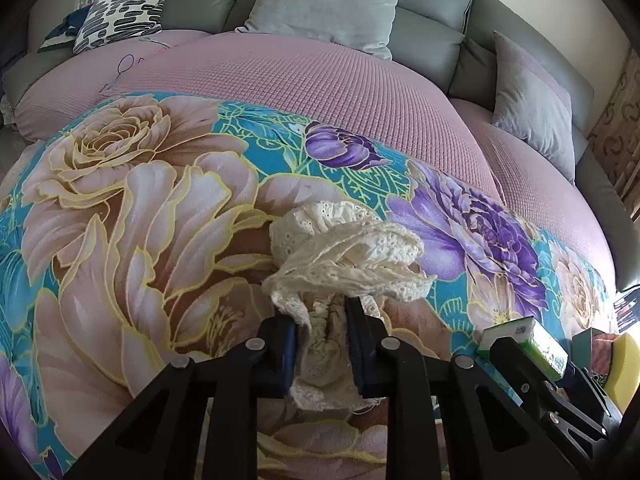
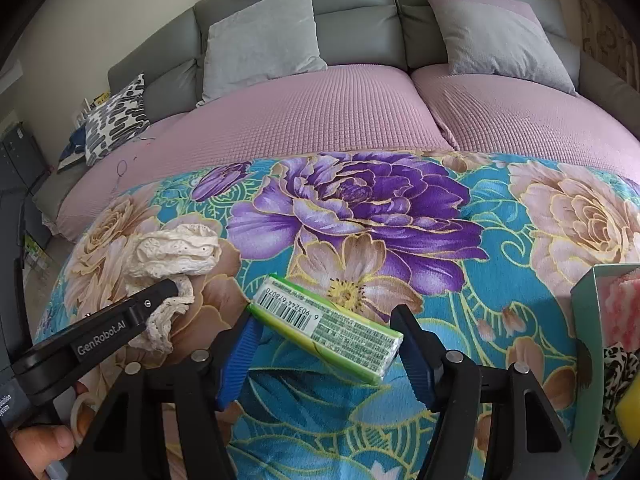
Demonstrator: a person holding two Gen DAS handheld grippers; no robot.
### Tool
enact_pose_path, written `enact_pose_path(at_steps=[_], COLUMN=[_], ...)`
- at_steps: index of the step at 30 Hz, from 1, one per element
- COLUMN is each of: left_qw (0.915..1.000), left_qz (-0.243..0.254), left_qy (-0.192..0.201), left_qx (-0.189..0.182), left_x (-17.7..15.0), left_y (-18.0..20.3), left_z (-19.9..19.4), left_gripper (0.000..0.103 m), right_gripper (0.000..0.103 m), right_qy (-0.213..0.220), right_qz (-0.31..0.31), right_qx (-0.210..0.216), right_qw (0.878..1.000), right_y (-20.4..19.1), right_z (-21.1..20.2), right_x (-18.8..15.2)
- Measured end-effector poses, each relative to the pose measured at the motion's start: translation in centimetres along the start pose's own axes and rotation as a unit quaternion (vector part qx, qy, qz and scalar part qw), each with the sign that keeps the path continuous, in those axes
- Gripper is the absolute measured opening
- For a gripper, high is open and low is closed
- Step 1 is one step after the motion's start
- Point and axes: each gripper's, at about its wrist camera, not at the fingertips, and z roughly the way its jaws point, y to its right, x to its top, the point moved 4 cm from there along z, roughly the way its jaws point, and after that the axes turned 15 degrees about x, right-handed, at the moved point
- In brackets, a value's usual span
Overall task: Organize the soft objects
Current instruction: 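Grasp the white lace cap with the left gripper while the right grasps the green tissue pack, then carry the lace cap and tissue pack over the white tray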
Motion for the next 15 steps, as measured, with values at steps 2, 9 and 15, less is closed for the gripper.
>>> enact_pose_path(at_steps=[2,9,15], left_qw=[1.0,1.0,0.9996], left_qz=[0.0,-0.005,-0.01], left_qy=[-0.001,0.005,0.023], left_qx=[0.0,-0.006,-0.011], left_x=[-0.2,-1.1,-1.5], left_y=[0.0,-0.4,-0.6], left_z=[-0.3,-1.9,-4.7], left_gripper=[0.021,0.018,0.017], right_gripper=[0.069,0.069,0.069], right_qy=[0.0,0.004,0.009], right_qz=[0.003,0.012,0.015], right_qx=[0.001,0.003,0.001], right_qw=[1.0,1.0,1.0], right_y=[0.1,0.3,0.2], right_z=[-0.3,-2.0,-4.2], right_x=[-0.1,-0.5,-1.1])
